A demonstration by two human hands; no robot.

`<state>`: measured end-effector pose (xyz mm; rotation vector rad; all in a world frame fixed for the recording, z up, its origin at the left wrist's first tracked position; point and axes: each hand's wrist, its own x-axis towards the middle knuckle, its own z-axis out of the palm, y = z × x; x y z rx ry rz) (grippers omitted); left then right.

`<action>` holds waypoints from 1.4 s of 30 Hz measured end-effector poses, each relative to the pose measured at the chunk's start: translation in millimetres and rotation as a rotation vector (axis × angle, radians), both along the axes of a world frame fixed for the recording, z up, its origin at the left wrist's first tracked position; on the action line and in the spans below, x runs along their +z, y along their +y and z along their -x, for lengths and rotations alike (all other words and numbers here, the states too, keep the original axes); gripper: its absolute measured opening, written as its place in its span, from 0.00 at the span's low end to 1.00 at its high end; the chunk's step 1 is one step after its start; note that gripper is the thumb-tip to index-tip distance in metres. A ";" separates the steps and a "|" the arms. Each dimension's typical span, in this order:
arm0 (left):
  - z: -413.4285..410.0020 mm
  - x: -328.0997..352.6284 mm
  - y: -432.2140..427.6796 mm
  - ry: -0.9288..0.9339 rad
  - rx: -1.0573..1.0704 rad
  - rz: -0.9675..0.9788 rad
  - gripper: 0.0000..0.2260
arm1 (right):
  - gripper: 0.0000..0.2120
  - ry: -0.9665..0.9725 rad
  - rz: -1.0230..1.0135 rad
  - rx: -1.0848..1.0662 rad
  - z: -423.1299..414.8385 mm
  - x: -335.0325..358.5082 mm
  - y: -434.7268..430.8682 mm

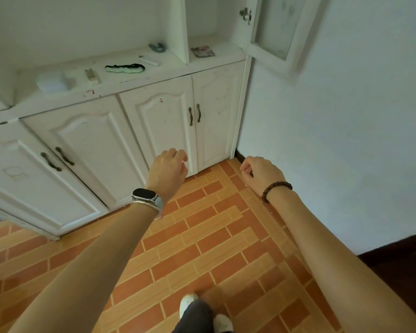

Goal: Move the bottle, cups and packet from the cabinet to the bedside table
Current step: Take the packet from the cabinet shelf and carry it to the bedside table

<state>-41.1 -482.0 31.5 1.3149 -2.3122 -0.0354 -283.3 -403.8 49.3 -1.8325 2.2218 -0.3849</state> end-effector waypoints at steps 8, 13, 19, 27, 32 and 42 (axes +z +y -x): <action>36.6 -4.7 -99.3 -0.004 0.000 -0.014 0.07 | 0.08 -0.017 -0.011 0.006 34.1 -13.9 -98.5; 60.0 -1.8 -178.3 0.009 -0.016 -0.007 0.08 | 0.08 -0.018 0.004 -0.021 53.0 -8.4 -172.8; 79.2 4.0 -258.6 0.004 -0.056 -0.004 0.07 | 0.08 -0.022 0.033 -0.081 78.9 -5.1 -243.8; 103.8 -8.5 -332.2 -0.003 -0.075 -0.031 0.07 | 0.08 -0.031 0.005 -0.088 109.6 -17.3 -320.2; 132.3 -9.9 -382.0 0.011 -0.056 -0.030 0.07 | 0.08 -0.022 0.006 -0.051 139.9 -15.8 -378.9; 213.0 7.8 -484.8 0.096 0.025 -0.033 0.08 | 0.08 -0.076 0.060 0.062 211.9 9.6 -509.7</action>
